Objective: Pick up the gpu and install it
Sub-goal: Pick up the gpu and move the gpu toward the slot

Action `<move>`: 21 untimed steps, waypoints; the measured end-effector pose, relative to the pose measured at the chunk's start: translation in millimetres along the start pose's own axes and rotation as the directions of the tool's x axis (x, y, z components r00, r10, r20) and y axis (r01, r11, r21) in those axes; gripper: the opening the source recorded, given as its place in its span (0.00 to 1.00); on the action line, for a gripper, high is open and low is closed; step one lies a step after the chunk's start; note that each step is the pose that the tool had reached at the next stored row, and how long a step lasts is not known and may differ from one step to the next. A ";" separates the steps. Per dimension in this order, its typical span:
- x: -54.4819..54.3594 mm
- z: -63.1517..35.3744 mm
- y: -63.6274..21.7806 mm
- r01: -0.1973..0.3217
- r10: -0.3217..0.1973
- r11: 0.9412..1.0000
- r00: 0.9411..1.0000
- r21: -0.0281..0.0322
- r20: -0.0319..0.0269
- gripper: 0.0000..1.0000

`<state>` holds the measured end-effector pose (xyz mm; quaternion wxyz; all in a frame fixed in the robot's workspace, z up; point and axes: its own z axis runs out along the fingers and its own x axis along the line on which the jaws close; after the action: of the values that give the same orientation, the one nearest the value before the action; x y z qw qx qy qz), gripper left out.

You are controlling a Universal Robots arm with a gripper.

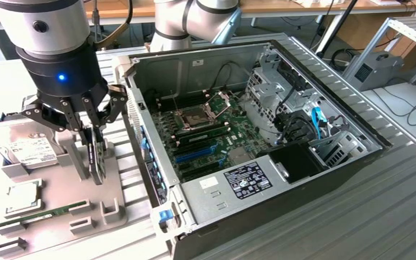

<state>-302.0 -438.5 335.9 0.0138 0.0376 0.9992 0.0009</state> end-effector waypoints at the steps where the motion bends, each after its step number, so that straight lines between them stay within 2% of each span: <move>1: 0.0 -0.3 0.0 0.000 0.000 1.000 1.000 0.000 0.000 0.26; 21: -0.2 -8.9 0.3 0.000 0.000 1.000 1.000 0.000 0.000 0.26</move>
<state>-302.0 -438.3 344.8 0.0138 0.0376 0.9992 0.0009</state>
